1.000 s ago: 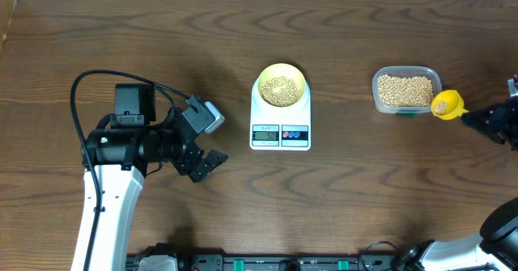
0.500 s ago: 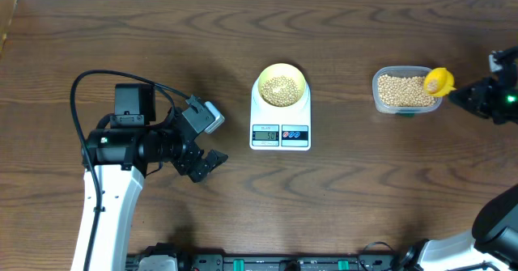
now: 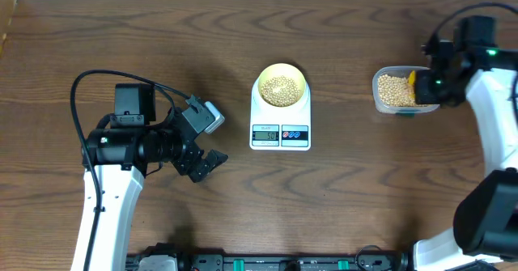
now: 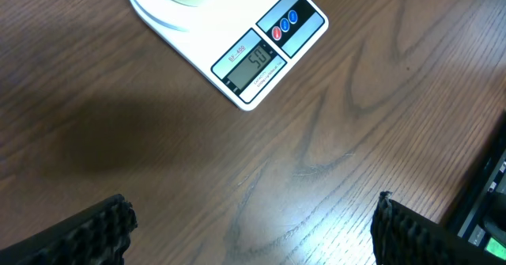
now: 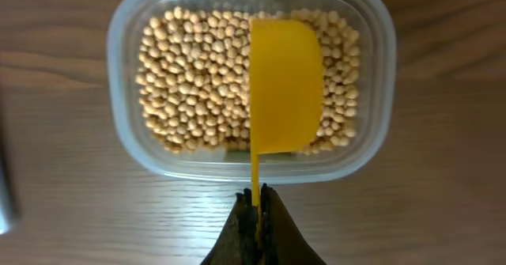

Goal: Scoop item into bowl and weigh 50g on scale

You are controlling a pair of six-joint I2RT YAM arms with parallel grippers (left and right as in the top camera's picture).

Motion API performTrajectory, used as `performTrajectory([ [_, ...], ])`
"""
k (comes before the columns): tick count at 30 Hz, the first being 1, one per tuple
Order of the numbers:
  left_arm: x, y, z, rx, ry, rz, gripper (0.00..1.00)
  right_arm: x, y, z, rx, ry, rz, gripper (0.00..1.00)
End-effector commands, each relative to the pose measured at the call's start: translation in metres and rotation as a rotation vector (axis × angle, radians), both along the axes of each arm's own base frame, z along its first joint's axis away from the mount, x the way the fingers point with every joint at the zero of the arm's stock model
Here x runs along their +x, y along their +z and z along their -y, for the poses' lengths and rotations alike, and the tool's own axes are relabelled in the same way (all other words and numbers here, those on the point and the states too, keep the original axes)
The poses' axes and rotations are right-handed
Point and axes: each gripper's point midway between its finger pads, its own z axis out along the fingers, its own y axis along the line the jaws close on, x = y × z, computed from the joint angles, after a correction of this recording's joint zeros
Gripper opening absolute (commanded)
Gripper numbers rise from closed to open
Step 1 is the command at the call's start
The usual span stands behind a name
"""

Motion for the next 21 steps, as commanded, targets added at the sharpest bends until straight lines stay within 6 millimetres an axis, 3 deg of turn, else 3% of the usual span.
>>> performTrajectory([
  [1, 0.003, 0.008, 0.001, -0.011, -0.013, 0.024, 0.98, 0.003, 0.016, 0.010, -0.256, -0.004, 0.019, 0.01],
  [7, 0.003, 0.008, 0.001, -0.011, -0.013, 0.024, 0.98, 0.006, 0.028, 0.006, -0.441, 0.000, 0.040, 0.01],
  [11, 0.003, 0.008, 0.001, -0.011, -0.013, 0.024, 0.98, 0.010, 0.033, -0.007, -0.463, 0.031, 0.062, 0.01],
  [14, 0.003, 0.008, 0.001, -0.011, -0.013, 0.024, 0.98, 0.014, 0.043, -0.037, -0.338, 0.086, 0.116, 0.01],
  [17, 0.003, 0.008, 0.001, -0.011, -0.013, 0.024, 0.98, 0.015, 0.065, -0.081, -0.105, 0.201, 0.215, 0.01],
  [21, 0.003, 0.008, 0.001, -0.011, -0.013, 0.024, 0.98, 0.016, 0.120, -0.165, 0.317, 0.471, 0.427, 0.01],
])
